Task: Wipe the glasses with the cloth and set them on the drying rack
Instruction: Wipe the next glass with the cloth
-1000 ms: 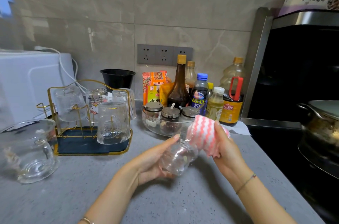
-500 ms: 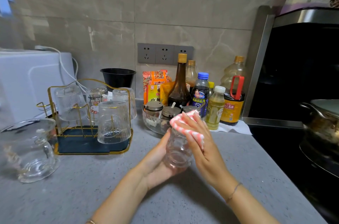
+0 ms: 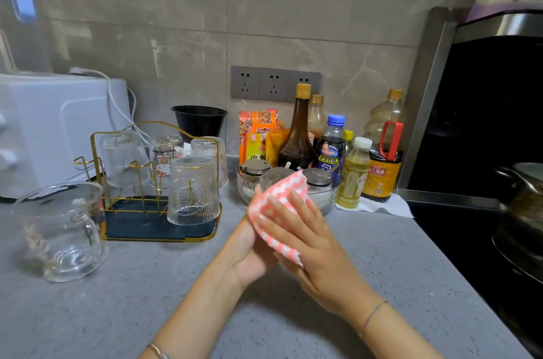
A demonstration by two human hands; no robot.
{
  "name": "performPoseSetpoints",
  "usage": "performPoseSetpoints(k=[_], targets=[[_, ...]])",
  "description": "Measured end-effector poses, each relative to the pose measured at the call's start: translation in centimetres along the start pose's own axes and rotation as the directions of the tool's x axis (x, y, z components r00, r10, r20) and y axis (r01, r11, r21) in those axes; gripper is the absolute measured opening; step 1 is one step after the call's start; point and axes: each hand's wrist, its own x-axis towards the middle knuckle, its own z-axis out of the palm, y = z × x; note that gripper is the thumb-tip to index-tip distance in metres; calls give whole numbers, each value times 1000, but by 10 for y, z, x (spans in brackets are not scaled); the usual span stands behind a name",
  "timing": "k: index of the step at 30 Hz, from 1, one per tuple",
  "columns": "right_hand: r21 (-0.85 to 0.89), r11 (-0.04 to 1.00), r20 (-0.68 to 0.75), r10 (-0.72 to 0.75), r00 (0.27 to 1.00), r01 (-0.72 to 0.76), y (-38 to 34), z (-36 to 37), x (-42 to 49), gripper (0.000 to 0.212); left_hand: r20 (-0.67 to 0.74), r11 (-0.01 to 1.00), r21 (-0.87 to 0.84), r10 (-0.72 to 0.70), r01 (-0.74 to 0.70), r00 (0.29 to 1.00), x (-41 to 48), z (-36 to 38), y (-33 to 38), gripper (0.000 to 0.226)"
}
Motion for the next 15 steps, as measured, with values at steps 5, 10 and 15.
performPoseSetpoints(k=[5, 10, 15], targets=[[-80, 996, 35, -48, 998, 51, 1, 2, -1, 48, -40, 998, -22, -52, 51, 998, -4, -1, 8, 61], [-130, 989, 68, -61, 996, 69, -2, 5, 0, 49, -6, 996, -75, -55, 54, 998, -6, 1, 10, 65], [-185, 983, -6, 5, 1000, -6, 1, -2, 6, 50, -58, 998, -48, -38, 35, 998, -7, 9, -1, 51]])
